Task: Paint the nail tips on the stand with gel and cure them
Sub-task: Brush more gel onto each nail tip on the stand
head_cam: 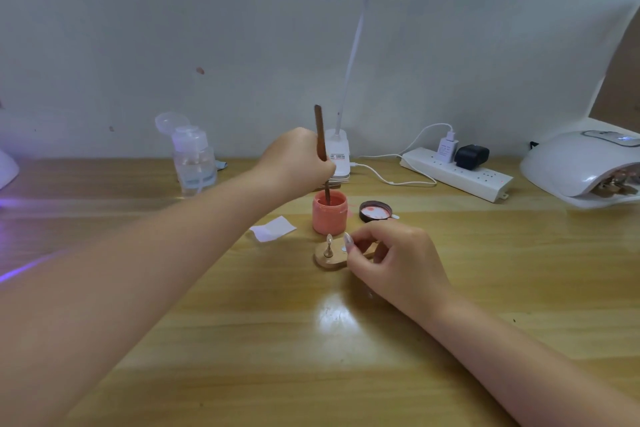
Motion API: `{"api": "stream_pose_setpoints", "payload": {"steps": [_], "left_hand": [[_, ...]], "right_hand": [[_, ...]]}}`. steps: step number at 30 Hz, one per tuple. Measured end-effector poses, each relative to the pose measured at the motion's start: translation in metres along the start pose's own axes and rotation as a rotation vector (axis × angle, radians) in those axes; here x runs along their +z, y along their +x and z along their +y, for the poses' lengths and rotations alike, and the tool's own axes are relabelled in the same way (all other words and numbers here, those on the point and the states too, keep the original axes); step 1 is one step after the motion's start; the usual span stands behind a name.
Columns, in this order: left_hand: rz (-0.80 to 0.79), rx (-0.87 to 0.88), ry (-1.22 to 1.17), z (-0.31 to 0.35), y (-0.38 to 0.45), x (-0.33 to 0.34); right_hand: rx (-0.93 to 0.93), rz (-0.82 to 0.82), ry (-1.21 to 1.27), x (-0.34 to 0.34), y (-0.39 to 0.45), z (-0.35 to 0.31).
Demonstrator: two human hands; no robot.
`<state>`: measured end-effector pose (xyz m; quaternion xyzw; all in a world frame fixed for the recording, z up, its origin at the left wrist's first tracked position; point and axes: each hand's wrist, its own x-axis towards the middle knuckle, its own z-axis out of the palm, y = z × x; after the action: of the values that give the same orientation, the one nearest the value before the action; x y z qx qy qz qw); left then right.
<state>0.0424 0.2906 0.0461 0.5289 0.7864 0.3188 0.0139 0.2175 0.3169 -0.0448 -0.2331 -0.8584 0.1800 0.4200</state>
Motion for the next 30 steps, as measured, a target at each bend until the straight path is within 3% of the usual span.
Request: {"api": "stream_pose_setpoints", "payload": {"steps": [8, 13, 18, 21, 24, 30], "left_hand": [[-0.083, -0.053, 0.107, -0.004, 0.007, 0.017], [0.012, -0.098, -0.043, -0.009, 0.012, 0.011], [-0.044, -0.154, -0.004, -0.016, 0.008, 0.014], [0.042, -0.177, -0.134, -0.020, 0.009, 0.011], [0.112, -0.259, -0.430, -0.027, 0.009, 0.005], [0.095, -0.527, -0.723, -0.049, 0.003, 0.004]], "right_hand": [[0.002, -0.022, -0.009, 0.000, -0.001, 0.001], [-0.006, -0.018, 0.000, 0.000, 0.000, 0.000], [-0.005, -0.017, -0.012, 0.000, 0.000, 0.000], [-0.005, -0.011, -0.013, 0.000, 0.000, -0.001], [0.004, -0.004, -0.004, -0.001, 0.000, -0.001], [0.010, -0.017, 0.000, -0.001, 0.000, -0.002]]}}
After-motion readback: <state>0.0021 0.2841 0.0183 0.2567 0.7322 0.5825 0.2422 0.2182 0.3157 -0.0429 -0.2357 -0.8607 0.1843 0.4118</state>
